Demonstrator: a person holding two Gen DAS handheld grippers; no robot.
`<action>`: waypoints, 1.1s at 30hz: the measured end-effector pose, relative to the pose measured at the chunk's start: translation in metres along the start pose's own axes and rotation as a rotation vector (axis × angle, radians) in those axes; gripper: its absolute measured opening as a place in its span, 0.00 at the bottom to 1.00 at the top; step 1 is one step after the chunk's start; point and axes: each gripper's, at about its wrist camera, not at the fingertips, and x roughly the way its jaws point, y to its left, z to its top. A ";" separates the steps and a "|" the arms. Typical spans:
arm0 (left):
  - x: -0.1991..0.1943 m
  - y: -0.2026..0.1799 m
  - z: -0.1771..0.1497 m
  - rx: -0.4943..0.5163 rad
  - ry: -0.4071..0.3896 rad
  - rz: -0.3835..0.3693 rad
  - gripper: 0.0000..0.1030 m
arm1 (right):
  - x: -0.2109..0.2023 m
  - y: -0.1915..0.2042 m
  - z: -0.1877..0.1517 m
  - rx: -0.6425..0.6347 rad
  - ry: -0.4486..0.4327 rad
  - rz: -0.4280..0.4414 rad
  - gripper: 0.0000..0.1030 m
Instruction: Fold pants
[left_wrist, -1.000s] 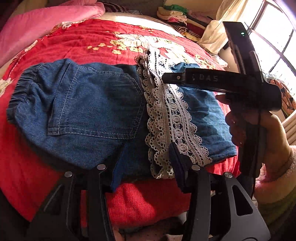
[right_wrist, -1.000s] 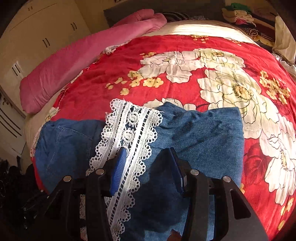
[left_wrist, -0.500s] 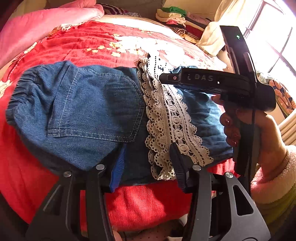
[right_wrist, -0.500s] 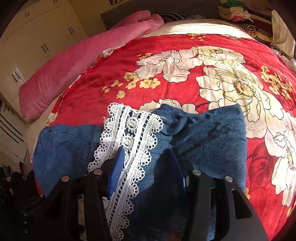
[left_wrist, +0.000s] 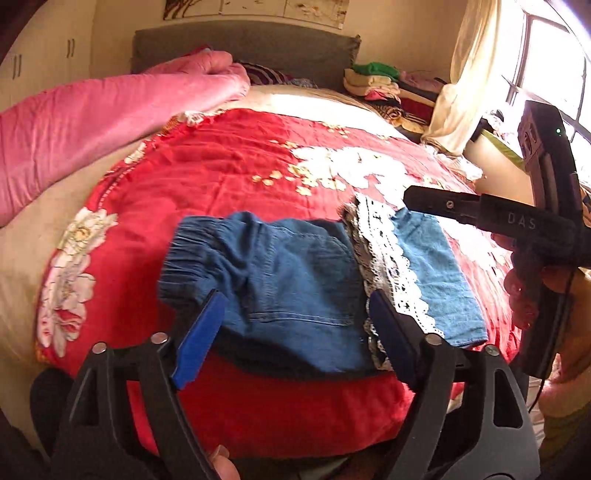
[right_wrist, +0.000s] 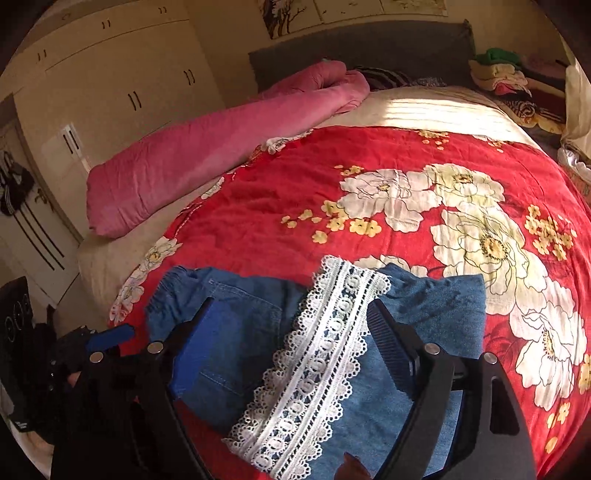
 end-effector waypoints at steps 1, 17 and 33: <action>-0.002 0.005 -0.001 -0.006 0.000 0.004 0.79 | 0.001 0.005 0.003 -0.010 -0.001 -0.001 0.80; 0.010 0.084 -0.022 -0.224 0.074 -0.024 0.90 | 0.061 0.077 0.022 -0.121 0.097 0.048 0.90; 0.045 0.094 -0.033 -0.304 0.113 -0.132 0.90 | 0.144 0.114 0.033 -0.212 0.258 0.094 0.90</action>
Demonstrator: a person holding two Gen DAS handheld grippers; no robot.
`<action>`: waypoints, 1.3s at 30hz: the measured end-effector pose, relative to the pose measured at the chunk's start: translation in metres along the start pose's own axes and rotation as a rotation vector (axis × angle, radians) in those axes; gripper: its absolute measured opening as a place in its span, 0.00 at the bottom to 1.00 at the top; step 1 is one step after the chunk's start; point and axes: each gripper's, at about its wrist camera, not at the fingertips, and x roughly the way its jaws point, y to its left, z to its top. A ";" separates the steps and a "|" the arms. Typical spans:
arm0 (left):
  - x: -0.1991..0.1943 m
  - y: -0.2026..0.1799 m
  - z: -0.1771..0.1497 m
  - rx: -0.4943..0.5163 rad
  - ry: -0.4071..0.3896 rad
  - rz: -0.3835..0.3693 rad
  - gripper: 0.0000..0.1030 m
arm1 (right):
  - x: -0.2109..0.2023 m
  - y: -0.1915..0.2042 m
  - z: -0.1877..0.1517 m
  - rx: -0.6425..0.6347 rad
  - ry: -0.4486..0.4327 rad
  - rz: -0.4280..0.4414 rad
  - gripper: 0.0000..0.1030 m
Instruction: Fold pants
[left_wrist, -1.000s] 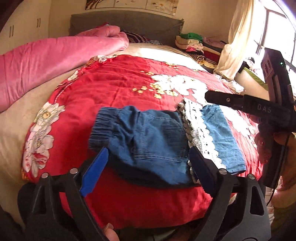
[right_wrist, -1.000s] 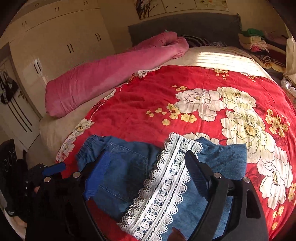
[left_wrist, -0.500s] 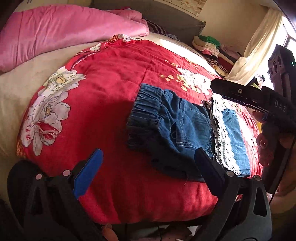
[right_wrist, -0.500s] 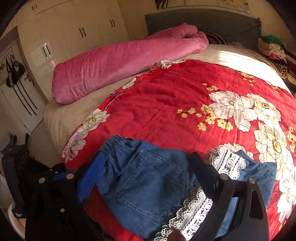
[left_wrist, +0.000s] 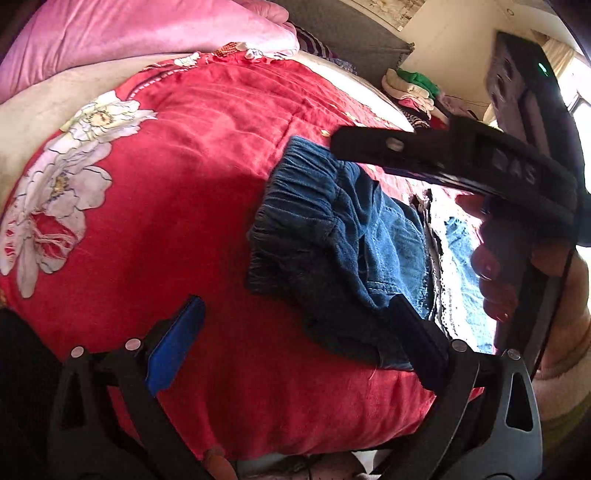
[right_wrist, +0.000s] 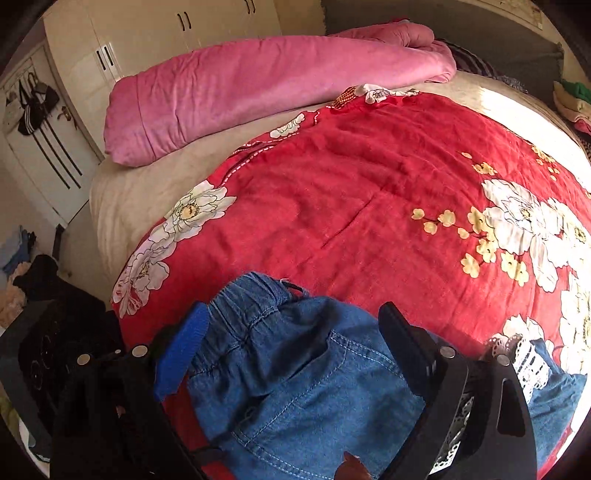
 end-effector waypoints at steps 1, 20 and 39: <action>0.002 0.000 0.001 0.000 -0.002 -0.009 0.90 | 0.004 0.000 0.002 0.002 0.009 0.010 0.90; 0.021 -0.006 0.001 -0.011 -0.044 -0.006 0.73 | 0.029 -0.012 0.003 0.017 0.091 0.134 0.32; 0.016 -0.107 0.025 0.161 -0.055 -0.109 0.44 | -0.103 -0.104 -0.037 0.136 -0.156 0.185 0.32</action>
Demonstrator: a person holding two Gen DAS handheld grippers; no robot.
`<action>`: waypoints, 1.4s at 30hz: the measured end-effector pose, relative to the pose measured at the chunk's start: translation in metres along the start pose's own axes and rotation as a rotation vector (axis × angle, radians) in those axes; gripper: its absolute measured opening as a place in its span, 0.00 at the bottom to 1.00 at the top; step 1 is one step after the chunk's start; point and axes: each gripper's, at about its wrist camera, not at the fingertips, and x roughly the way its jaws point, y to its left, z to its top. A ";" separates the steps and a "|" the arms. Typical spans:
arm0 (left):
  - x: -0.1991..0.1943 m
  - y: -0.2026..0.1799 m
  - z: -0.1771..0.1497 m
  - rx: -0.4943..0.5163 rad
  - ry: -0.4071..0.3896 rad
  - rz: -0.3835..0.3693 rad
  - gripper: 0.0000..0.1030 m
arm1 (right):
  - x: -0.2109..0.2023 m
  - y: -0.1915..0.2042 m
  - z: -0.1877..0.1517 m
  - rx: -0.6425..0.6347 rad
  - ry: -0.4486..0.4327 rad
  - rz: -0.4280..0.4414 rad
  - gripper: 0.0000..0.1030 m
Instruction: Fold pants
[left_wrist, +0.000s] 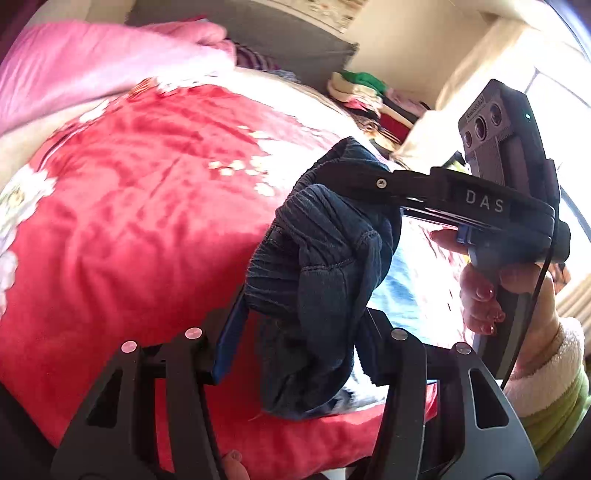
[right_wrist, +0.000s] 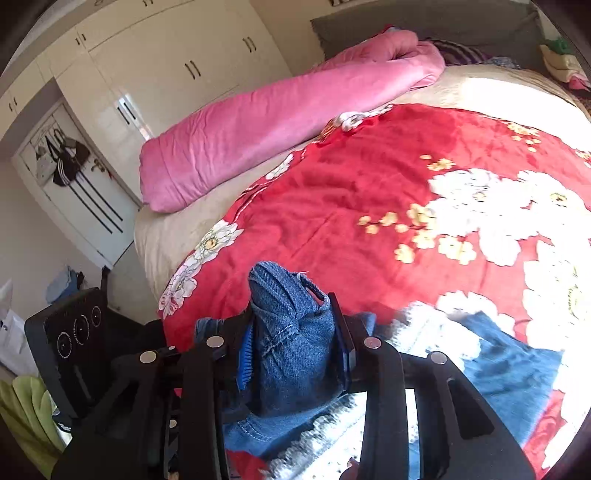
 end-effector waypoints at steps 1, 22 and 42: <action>0.003 -0.009 0.000 0.017 0.002 -0.001 0.44 | -0.006 -0.005 -0.002 0.012 -0.010 0.001 0.32; 0.046 -0.098 -0.041 0.214 0.104 -0.026 0.56 | -0.098 -0.101 -0.091 0.281 -0.161 -0.013 0.61; 0.017 -0.082 -0.039 0.222 0.044 -0.058 0.63 | -0.101 -0.087 -0.132 0.178 -0.140 -0.182 0.64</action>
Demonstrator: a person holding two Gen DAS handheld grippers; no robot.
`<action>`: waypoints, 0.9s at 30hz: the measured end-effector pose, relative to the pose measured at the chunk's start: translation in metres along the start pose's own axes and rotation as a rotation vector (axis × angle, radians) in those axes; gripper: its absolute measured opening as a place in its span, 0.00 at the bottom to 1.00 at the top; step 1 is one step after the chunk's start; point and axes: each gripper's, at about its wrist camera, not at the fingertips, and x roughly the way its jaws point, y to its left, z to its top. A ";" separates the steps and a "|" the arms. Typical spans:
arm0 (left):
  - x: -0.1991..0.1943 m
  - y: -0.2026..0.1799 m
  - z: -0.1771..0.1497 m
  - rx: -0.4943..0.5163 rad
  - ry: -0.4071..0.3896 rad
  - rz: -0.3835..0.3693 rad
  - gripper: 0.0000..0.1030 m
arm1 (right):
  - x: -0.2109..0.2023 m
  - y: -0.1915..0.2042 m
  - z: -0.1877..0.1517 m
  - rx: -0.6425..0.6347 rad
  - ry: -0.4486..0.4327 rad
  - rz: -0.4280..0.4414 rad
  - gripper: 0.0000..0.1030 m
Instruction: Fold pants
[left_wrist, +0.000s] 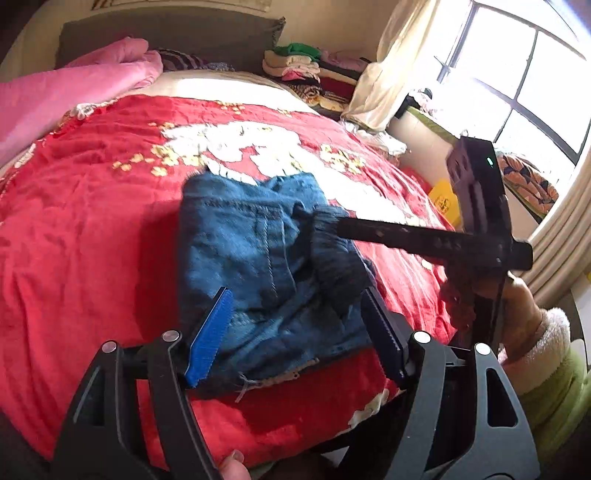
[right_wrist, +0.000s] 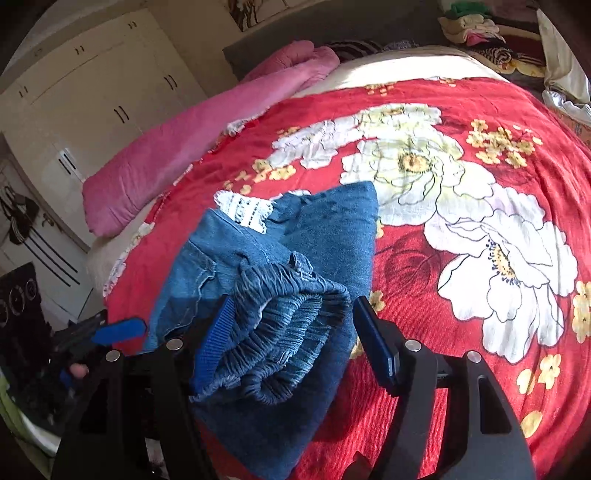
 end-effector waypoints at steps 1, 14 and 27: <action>-0.005 0.006 0.006 -0.016 -0.018 0.014 0.64 | -0.009 0.002 -0.002 -0.006 -0.023 0.008 0.64; 0.032 0.027 0.070 0.015 0.096 -0.009 0.63 | -0.028 0.093 -0.030 -0.325 -0.017 0.015 0.65; 0.111 0.042 0.074 0.007 0.254 0.011 0.24 | -0.006 0.060 -0.039 -0.295 0.091 -0.010 0.05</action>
